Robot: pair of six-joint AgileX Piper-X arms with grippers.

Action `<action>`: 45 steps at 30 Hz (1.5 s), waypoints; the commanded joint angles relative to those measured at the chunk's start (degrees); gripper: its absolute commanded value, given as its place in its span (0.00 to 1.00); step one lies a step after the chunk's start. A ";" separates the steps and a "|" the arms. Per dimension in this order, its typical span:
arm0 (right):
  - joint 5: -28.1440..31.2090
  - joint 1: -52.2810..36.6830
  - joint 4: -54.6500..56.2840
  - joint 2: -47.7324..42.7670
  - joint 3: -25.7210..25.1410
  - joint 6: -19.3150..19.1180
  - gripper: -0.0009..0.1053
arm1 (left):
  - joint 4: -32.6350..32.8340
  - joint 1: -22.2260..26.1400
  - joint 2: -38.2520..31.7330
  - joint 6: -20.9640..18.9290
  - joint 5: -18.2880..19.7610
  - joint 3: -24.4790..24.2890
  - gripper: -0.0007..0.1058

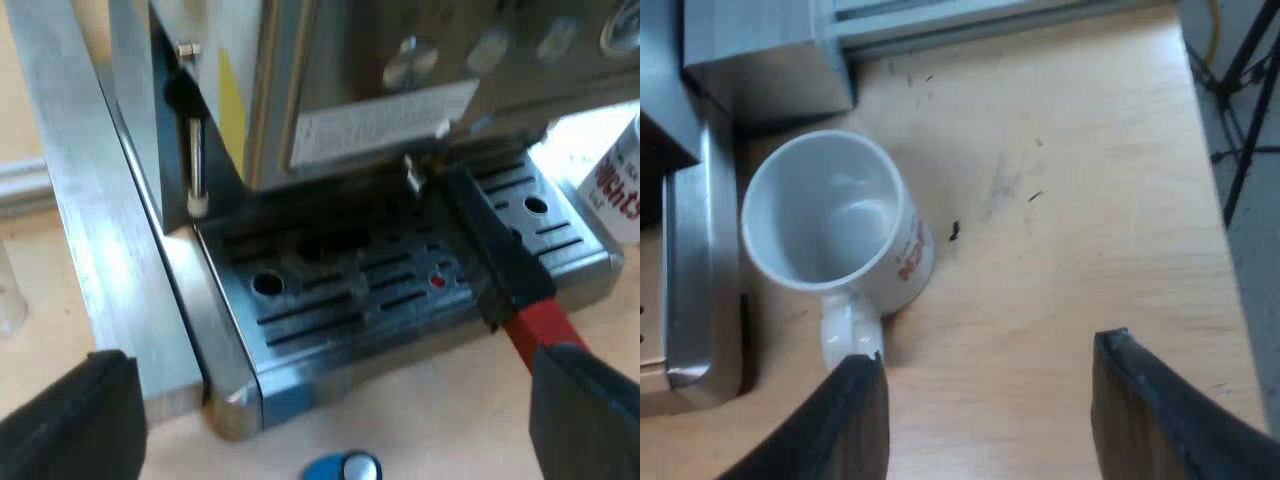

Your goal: Remove mug from coffee machine

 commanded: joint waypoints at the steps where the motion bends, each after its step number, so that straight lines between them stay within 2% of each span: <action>1: 1.63 -0.35 -0.80 -3.64 -0.39 -2.77 0.46 | 2.09 -0.08 -1.08 0.87 -1.53 -0.52 0.75; 3: 1.64 -0.30 -1.05 -5.92 0.00 -3.70 0.46 | 2.36 -0.08 -2.79 1.40 -4.14 -0.52 0.75; 7: 1.36 -0.30 -0.86 -12.79 1.95 -8.13 0.46 | 2.36 -0.08 -6.97 1.20 -8.93 -0.52 0.75; 12: 1.37 -0.30 -0.65 -15.82 2.78 -9.48 0.46 | 2.36 -0.08 -12.32 1.21 -9.94 -0.52 0.75; 13: 0.81 -0.30 -1.08 -23.74 4.46 -10.83 0.46 | 2.36 -0.08 -14.33 1.21 -10.06 -0.52 0.75; 18: 0.00 -0.30 -1.08 -33.37 7.11 -10.82 0.46 | 2.36 -0.08 -20.23 1.46 -10.06 -0.11 0.75; 27: 0.00 -0.30 -1.08 -45.26 10.75 -10.29 0.46 | 4.59 -0.08 -30.33 1.59 -10.06 2.14 0.75; 32: 0.00 -0.30 -0.97 -51.97 12.58 -7.39 0.46 | 8.50 -0.08 -36.37 1.59 -10.06 2.75 0.75; 36: -0.67 -0.30 -0.10 -51.59 13.01 -6.23 0.46 | 11.76 -0.08 -40.34 1.63 -10.06 2.75 0.75; 40: -0.71 -0.30 -0.68 -51.70 14.04 -5.93 0.46 | 14.50 -0.08 -41.38 1.63 -10.78 2.67 0.75; 45: -0.71 -0.30 -1.93 -51.70 16.36 -5.39 0.46 | 13.90 -0.08 -41.26 1.63 -14.65 4.91 0.75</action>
